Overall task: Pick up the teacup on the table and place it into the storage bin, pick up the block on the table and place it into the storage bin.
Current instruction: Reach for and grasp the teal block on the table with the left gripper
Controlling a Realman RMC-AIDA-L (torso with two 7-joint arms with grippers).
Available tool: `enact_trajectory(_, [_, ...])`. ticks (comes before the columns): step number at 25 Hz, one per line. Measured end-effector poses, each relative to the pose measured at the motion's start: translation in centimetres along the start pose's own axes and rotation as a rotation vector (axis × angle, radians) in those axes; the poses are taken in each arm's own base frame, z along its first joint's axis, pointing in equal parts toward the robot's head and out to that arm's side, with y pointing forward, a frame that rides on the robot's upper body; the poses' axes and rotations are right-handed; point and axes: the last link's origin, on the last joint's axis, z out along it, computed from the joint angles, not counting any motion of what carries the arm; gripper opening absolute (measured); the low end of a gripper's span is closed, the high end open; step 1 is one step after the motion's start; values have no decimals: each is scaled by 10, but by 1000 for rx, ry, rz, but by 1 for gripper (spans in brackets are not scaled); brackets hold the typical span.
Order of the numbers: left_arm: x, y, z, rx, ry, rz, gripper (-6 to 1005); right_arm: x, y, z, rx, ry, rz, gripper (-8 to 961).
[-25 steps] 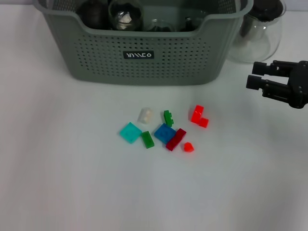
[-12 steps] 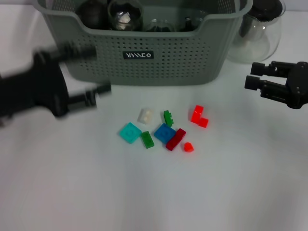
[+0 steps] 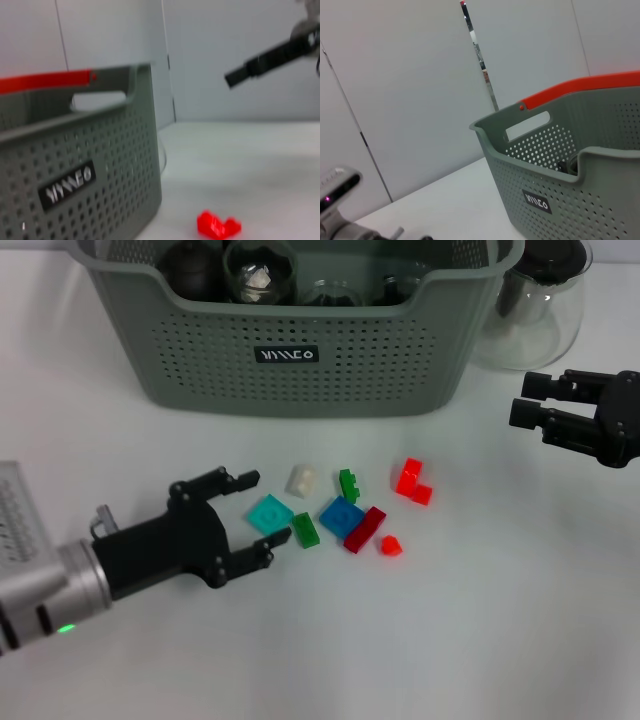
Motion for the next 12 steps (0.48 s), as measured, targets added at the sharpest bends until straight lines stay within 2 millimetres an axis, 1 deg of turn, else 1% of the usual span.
enact_trajectory(2, [-7,4,7,13,-30,-5,716,0,0,0,0,0,0,488])
enact_trajectory(5, [-13,5,16,26,-62,-22,716,0,0,-1,1,1,1,488])
enact_trajectory(12, [-18,0,17,65,-98,-27,717,2,0,-2,3,2,5,489])
